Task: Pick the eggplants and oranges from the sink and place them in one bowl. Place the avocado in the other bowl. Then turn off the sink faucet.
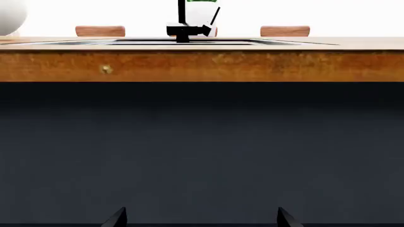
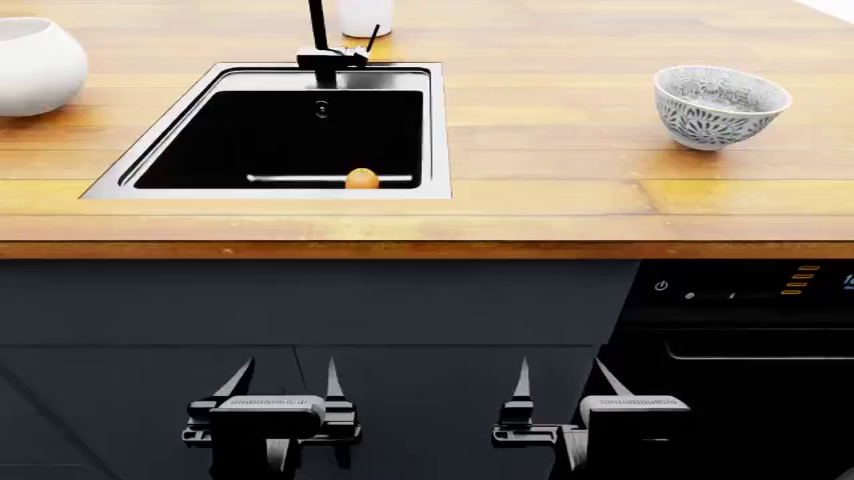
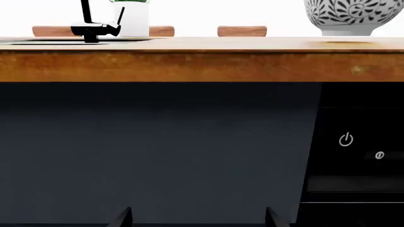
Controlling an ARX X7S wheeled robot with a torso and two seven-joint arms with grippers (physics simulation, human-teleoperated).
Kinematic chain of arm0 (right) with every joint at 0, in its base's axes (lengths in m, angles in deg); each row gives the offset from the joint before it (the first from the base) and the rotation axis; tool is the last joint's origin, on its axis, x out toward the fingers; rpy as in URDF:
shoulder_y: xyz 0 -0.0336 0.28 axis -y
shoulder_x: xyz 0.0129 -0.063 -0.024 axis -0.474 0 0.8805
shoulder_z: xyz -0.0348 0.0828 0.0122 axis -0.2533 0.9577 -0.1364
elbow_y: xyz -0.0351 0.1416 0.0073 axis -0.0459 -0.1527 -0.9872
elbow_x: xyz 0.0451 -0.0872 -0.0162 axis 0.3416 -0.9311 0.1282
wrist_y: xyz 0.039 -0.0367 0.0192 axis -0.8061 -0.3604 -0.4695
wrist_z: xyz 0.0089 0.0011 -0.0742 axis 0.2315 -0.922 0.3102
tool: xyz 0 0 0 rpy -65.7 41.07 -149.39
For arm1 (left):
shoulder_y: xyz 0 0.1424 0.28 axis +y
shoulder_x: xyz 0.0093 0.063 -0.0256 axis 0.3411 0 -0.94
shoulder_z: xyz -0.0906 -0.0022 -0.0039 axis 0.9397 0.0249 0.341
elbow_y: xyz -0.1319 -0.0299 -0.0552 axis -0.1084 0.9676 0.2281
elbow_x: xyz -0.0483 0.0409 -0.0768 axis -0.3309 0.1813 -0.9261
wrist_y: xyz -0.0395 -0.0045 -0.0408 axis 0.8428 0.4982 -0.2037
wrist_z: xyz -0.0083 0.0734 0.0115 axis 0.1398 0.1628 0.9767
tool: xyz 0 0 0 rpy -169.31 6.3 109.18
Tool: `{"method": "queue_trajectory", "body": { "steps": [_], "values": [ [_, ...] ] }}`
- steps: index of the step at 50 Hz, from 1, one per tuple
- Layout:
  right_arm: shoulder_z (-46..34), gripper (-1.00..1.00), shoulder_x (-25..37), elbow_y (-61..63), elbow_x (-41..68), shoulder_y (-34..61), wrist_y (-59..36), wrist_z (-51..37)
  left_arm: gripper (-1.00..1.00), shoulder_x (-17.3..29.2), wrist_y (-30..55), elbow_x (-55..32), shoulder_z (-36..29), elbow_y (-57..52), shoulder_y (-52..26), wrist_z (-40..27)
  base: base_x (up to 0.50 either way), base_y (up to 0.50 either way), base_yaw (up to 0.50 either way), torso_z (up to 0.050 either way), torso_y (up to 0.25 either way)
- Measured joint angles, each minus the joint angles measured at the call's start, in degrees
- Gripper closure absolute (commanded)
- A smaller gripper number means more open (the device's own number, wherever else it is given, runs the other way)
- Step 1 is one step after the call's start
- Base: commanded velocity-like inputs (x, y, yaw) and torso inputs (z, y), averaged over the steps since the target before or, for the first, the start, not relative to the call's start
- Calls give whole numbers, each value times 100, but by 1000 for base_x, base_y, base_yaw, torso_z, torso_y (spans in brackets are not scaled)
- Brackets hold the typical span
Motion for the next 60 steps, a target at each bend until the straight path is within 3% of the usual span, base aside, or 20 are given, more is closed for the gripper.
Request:
{"method": "queue_trajectory", "body": {
  "steps": [17, 44, 54, 60],
  "values": [
    [-248, -100, 207, -6, 405, -14, 118, -8, -100, 208, 214, -502, -149, -31, -87, -64, 0, 11, 0, 36, 0],
    [-570, -100, 454, 84, 641, 6, 31, -220, -100, 457, 229, -798, -386, -27, -146, -283, 0, 496, 0, 50, 0],
    [-651, -100, 522, 95, 716, 6, 35, -293, -100, 503, 283, -938, -428, -53, -146, -377, 0, 450, 0, 2, 0],
    [-718, -100, 686, 860, 884, 214, -912, -352, -100, 529, 993, -1113, -443, -447, -473, -581, 0, 0, 0, 0, 0]
  ]
}}
